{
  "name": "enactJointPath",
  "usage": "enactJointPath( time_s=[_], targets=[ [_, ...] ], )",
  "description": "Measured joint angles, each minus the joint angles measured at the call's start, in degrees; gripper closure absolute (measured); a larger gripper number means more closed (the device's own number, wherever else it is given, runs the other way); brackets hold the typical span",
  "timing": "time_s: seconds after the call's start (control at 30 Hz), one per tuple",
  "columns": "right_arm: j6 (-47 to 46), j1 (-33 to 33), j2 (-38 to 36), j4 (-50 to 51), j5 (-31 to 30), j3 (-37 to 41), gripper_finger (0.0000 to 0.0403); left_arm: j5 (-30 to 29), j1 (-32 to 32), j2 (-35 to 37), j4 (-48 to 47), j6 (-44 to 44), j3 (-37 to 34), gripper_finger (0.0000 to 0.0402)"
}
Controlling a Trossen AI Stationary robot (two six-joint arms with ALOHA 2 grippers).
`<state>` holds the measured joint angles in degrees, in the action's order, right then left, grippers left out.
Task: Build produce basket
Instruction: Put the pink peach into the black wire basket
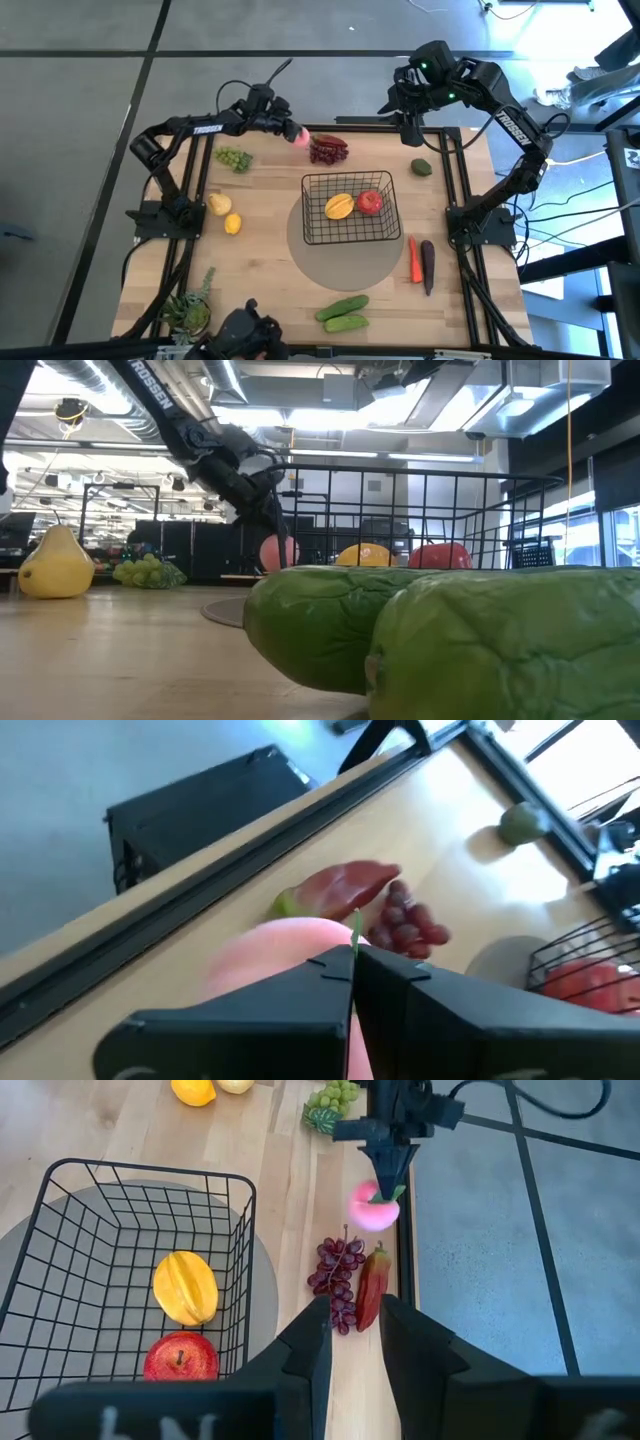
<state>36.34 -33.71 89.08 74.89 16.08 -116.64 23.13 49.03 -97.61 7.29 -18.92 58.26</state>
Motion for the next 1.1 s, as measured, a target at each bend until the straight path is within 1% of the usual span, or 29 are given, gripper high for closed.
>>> enactJointPath(
  time_s=[0.17, 0.3, 0.4, 0.57, 0.7, 0.83, 1.0, 1.1],
  targets=[
    [0.0, 0.0, 0.0, 0.02, -0.02, 0.0, 0.032, 0.07, -0.49, 3.98, -0.56, 0.02, 0.0, 0.0401],
    [-0.01, 0.0, 0.0, 0.02, -0.03, 0.0, 0.032, 0.54, -1.14, 8.83, -0.74, 0.4, 0.0, 0.0401],
    [0.0, -0.01, 0.0, 0.02, -0.03, 0.0, 0.032, 0.5, -2.13, 13.24, -3.72, 2.02, 0.0, 0.0401],
    [0.0, 0.0, 0.0, 0.02, -0.02, 0.0, 0.032, 0.59, -6.3, 20.96, -9.67, 4.47, 0.02, 0.0401],
    [0.0, -0.02, 0.0, 0.02, -0.02, 0.0, 0.032, 2.9, -10.81, 25.3, -10.1, 4.32, 0.04, 0.0401],
    [0.0, -0.01, 0.0, 0.0, -0.02, 0.0, 0.032, 3.59, -16.43, 26.41, -10.27, 3.41, 0.04, 0.0402],
    [0.0, -0.02, 0.0, -0.04, 0.0, 0.0, 0.032, 3.65, -22.55, 25.42, -10.02, 3.16, 0.04, 0.0401],
    [0.0, -0.02, 0.0, -0.04, 0.0, 0.0, 0.032, 5.95, -25.04, 23.88, -10.9, 4.33, -0.02, 0.0401]
  ],
)
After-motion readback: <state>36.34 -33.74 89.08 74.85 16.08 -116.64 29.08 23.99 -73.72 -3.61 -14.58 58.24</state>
